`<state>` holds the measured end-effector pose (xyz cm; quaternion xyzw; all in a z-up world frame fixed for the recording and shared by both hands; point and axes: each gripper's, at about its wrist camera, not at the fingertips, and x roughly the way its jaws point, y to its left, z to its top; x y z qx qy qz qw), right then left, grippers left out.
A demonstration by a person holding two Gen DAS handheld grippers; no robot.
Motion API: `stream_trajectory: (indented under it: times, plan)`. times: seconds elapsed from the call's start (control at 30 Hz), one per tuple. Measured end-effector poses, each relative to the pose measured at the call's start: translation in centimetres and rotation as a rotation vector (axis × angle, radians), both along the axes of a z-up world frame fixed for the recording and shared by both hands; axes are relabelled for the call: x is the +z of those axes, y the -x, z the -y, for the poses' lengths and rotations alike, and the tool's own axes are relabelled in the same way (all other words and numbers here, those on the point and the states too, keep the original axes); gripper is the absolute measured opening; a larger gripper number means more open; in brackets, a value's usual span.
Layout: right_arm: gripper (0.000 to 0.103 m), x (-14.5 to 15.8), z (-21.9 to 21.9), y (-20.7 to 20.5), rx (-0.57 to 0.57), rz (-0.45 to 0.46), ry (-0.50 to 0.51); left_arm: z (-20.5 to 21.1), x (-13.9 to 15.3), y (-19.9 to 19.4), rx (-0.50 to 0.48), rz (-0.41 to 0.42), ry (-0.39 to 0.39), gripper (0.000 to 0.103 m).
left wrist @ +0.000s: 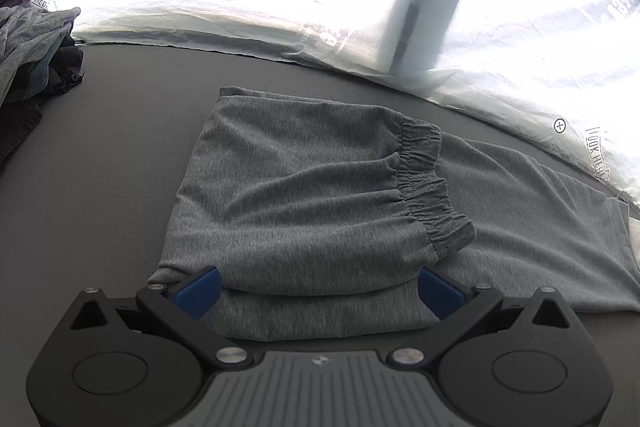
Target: Fold clothes
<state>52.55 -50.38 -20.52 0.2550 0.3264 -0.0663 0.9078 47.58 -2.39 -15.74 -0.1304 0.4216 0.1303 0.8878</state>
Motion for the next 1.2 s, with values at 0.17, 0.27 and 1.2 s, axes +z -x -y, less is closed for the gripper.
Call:
stream_trajectory:
  times: [0.17,0.27,1.2]
  plan:
    - [0.046,-1.6,3.5,-2.9,-0.067,-0.019,0.054,-0.1,-1.2,-4.7,0.004,-0.049,-0.051,0.103]
    - [0.046,-2.6,4.9,-3.8,-0.087,-0.007,0.054,0.0,-1.6,-7.2,0.005,-0.057,-0.066,0.103]
    - [0.005,-7.7,6.5,-8.1,-0.238,0.115,-0.541,0.3,-6.6,-10.4,0.030,-0.100,-0.031,0.103]
